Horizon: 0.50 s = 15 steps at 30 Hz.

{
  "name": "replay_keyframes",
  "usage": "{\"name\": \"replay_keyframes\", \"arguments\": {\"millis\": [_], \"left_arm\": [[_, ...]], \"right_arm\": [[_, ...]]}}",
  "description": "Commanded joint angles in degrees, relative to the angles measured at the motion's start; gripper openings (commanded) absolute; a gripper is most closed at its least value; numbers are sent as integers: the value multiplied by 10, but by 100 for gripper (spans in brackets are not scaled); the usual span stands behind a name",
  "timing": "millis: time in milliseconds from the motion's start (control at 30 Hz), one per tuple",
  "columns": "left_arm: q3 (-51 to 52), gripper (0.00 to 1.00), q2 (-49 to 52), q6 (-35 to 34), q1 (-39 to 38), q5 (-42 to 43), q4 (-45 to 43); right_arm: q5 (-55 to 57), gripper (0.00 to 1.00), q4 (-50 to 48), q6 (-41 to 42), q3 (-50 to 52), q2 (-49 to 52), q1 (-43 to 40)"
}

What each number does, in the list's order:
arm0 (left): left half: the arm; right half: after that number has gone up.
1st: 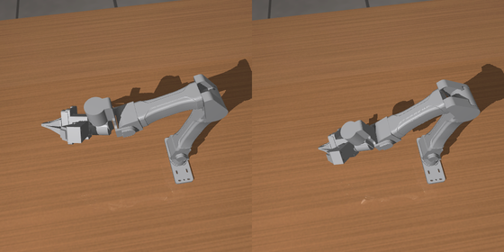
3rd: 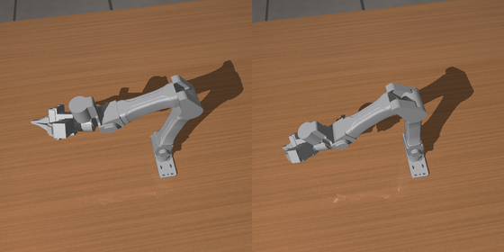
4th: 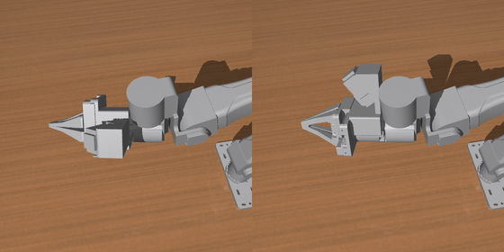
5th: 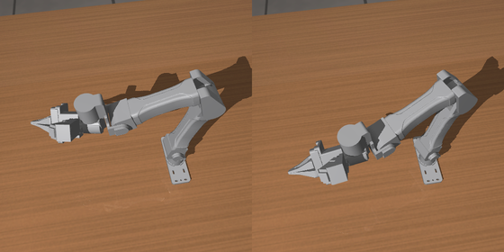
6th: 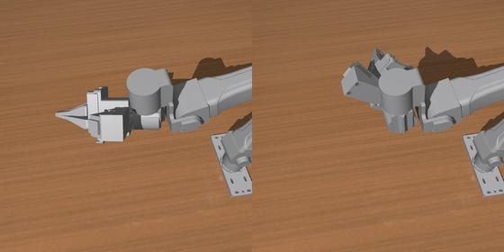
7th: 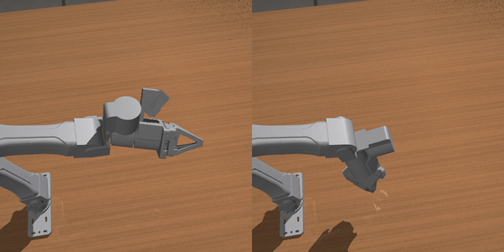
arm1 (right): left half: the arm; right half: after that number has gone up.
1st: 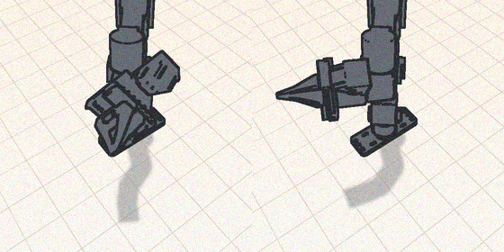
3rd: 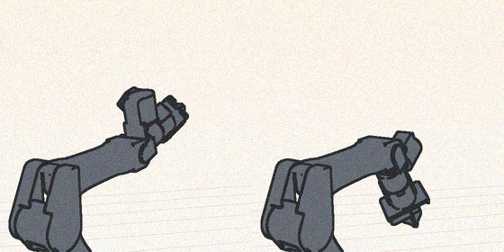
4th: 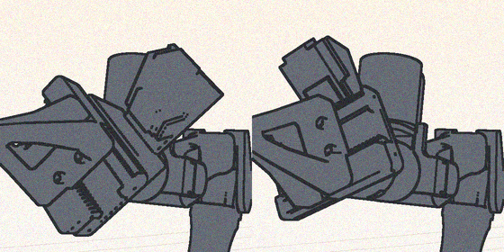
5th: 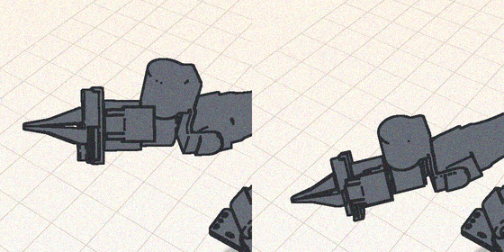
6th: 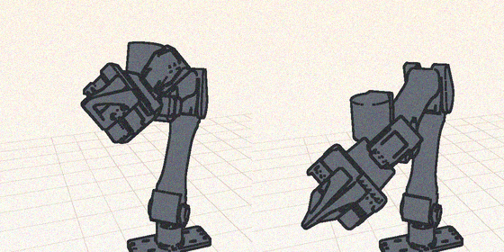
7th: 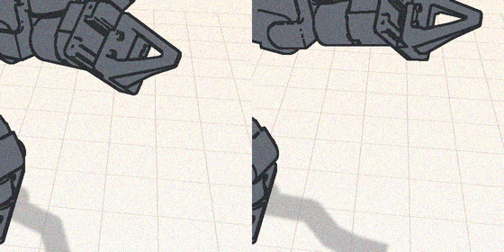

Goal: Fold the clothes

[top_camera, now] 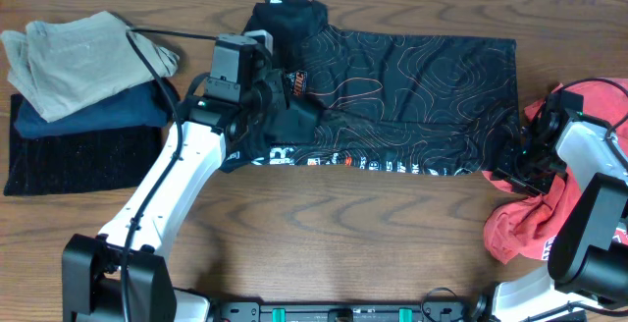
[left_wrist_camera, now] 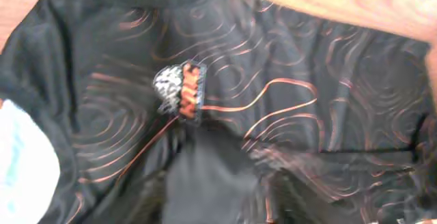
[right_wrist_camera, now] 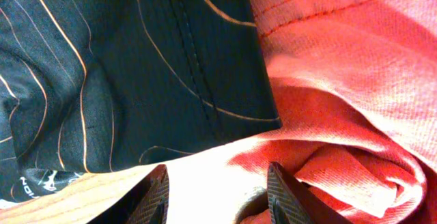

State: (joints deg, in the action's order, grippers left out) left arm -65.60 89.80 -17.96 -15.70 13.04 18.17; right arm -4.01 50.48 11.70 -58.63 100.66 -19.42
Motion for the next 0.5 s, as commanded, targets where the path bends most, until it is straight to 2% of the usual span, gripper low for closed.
{"name": "replay_keyframes", "arguments": {"millis": [0, 233, 367, 467], "left_arm": [[2, 61, 21, 1, -1, -29, 35], [8, 62, 38, 0, -1, -81, 195], [17, 62, 42, 0, -1, -107, 230], [36, 61, 46, 0, -1, -166, 233]], "right_arm": [[8, 45, 2, 0, 2, -2, -1], [8, 45, 2, 0, 2, -2, -1], [8, 45, 1, 0, 2, -2, -1], [7, 45, 2, 0, 2, -2, -1]]}}
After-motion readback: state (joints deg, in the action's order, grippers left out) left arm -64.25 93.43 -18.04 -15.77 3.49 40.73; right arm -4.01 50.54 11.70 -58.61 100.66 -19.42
